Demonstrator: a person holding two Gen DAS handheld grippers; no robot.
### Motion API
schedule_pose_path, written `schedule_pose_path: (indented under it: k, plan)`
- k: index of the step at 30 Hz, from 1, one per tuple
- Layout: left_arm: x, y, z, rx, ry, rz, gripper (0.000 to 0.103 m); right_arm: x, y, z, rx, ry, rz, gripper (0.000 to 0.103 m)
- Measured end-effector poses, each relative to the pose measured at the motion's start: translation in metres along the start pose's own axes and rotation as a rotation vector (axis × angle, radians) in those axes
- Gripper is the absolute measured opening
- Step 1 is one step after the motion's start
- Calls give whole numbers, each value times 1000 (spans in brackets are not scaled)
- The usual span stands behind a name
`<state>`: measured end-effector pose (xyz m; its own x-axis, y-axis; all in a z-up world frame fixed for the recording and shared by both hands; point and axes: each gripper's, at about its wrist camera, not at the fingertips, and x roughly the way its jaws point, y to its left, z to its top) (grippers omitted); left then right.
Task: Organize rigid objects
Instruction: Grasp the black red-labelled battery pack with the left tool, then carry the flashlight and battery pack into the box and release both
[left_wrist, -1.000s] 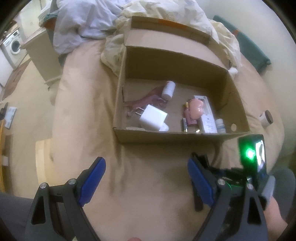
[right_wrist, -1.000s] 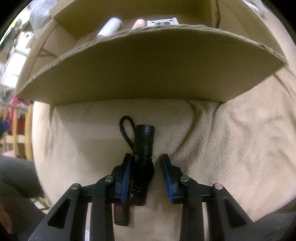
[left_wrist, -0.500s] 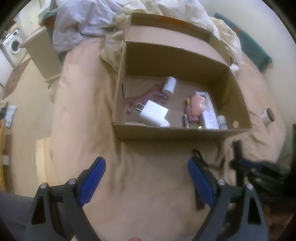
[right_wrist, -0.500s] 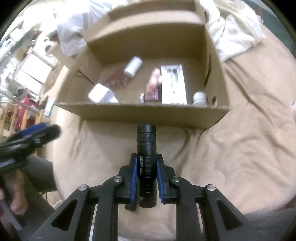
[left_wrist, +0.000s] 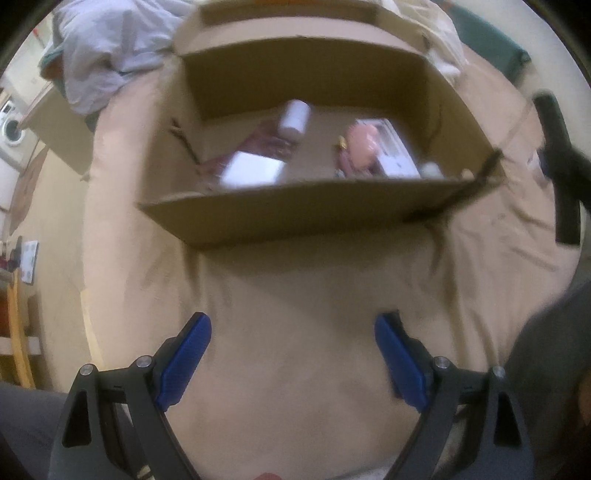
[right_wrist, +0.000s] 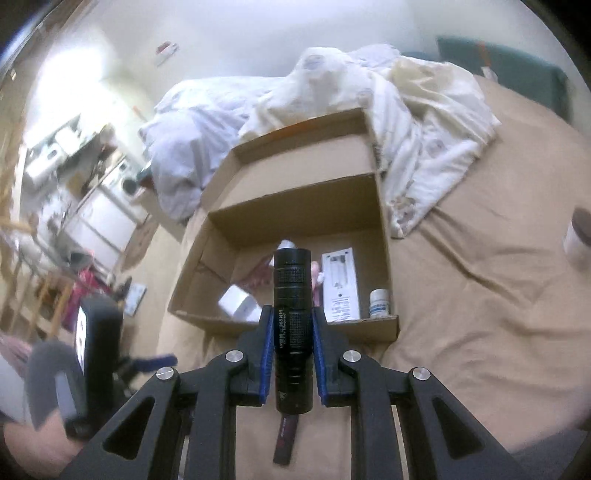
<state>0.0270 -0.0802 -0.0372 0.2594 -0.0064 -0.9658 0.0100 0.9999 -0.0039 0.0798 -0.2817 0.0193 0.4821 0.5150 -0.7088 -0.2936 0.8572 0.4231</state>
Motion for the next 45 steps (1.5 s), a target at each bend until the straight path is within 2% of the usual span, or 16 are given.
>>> schedule_pose_path:
  k: [8,11,15,17,19,21,25,30,38,45]
  plan:
    - [25,-50,-16,27,72,-41,89,0,-22,5,119,19,32,20]
    - [42,-68,-20,51,103,-13,87,1,-25,4,134,29,35,20]
    - [59,-81,-26,39,155,-10,63,4,-26,4,142,39,35,20]
    - [63,-84,-26,33,171,-22,57,4,-27,4,147,42,32,20]
    - [62,-87,-26,46,152,-9,33,4,-26,3,148,43,30,20]
    - [62,-89,-26,63,146,-16,20,4,-25,3,143,42,28,20]
    - [62,-83,-25,50,145,-46,18,7,-25,3,137,51,24,20]
    - [51,-59,-24,43,110,-29,18,8,-22,3,123,56,14,20]
    - [15,-19,-15,-19,17,-15,18,4,-13,1,79,36,9,20]
    - [-33,6,4,-35,-103,3,18,-6,0,6,27,13,14,20]
